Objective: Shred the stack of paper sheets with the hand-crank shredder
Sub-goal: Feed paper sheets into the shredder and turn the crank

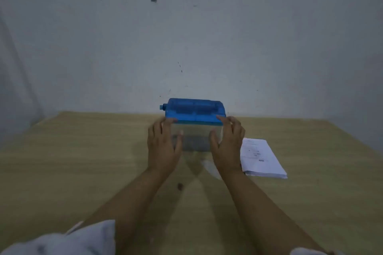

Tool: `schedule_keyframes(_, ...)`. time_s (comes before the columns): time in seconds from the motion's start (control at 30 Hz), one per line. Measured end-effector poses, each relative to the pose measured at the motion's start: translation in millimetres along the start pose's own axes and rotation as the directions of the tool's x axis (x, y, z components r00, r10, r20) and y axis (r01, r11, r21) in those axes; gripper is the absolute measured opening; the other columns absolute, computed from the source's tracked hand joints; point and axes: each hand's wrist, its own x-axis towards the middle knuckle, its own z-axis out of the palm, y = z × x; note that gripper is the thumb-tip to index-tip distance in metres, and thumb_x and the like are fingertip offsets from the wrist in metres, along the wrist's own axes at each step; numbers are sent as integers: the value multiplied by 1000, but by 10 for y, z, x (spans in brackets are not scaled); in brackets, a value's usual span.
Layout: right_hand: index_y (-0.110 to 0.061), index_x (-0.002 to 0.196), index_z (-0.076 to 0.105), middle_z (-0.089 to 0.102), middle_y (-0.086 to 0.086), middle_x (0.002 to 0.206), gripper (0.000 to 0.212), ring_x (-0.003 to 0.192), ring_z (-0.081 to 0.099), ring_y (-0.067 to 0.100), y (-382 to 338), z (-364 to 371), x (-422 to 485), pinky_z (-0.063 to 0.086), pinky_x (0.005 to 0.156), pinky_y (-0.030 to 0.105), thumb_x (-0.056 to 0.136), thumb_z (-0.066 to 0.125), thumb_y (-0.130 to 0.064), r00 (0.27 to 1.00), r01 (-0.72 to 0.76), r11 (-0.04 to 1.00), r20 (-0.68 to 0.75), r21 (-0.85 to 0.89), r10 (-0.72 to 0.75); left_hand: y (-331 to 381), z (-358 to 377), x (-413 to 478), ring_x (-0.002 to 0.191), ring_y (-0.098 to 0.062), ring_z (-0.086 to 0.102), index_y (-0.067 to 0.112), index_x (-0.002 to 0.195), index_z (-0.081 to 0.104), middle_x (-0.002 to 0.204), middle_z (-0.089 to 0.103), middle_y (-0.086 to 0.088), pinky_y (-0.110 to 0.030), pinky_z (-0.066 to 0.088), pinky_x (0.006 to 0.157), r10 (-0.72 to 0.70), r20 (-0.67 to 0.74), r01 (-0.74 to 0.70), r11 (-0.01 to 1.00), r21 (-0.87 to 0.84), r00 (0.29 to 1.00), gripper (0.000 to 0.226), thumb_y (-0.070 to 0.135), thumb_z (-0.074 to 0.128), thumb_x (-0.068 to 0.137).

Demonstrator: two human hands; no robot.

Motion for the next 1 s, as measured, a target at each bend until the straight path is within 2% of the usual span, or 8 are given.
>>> schedule_keyframes(0.13,-20,133,49,34,6,141,47,130,27,18,2,216,277,28,101,26,89,52,-38,993,-109,994,53,17,108,-89,64,459,135,-20,24,29,135,43,151,21,-5,-36,37,102,-58,149,56,998,15,987,51,53,47,91)
schedule_keyframes(0.23,-24,133,48,27,4,145,46,129,32,14,28,314,374,29,99,11,90,59,-37,979,-186,973,111,134,172,-112,123,610,140,-17,25,38,141,33,158,-5,5,-30,43,95,-154,336,200,974,-105,929,61,51,56,86)
schedule_keyframes(0.33,-24,129,48,26,2,141,43,116,38,5,31,347,407,29,80,-7,89,61,-32,969,-236,944,133,231,210,-126,148,678,141,-15,25,38,139,36,158,3,5,-30,42,100,-169,379,261,943,-207,910,63,48,62,83)
schedule_keyframes(0.8,-27,129,48,27,-1,141,43,117,40,3,-423,102,-83,28,79,-8,88,62,-33,971,-215,936,166,279,174,-7,-478,221,135,-15,33,34,134,43,156,10,5,-25,41,93,-183,337,252,952,-175,923,56,46,62,83)
schedule_keyframes(0.87,-27,131,44,26,-1,142,44,120,39,4,-439,58,-101,27,83,-8,90,58,-35,965,-215,937,206,275,161,21,-509,199,138,-18,29,35,136,41,157,7,3,-29,39,98,-209,343,263,957,-120,916,58,51,59,84)
schedule_keyframes(0.9,-27,133,42,26,-1,143,45,123,37,4,-439,25,-107,27,87,-6,91,55,-37,962,-211,937,227,277,150,35,-504,184,142,-23,21,36,138,38,158,2,2,-36,35,106,-228,338,250,968,-19,913,60,55,54,84)
schedule_keyframes(0.97,-25,137,37,33,-3,143,49,127,36,5,-387,-52,-118,31,100,7,92,46,-43,960,-212,922,248,324,133,75,-469,127,145,-31,-5,36,143,32,159,-10,-2,-51,9,115,-232,285,170,960,224,930,61,60,42,88)
schedule_keyframes(1.0,-25,138,36,39,-3,140,49,126,40,7,-344,-109,-120,36,101,17,93,44,-44,958,-231,906,246,355,148,109,-446,82,144,-32,-15,33,144,32,158,-13,-4,-52,0,115,-190,240,122,955,270,952,59,59,38,91)
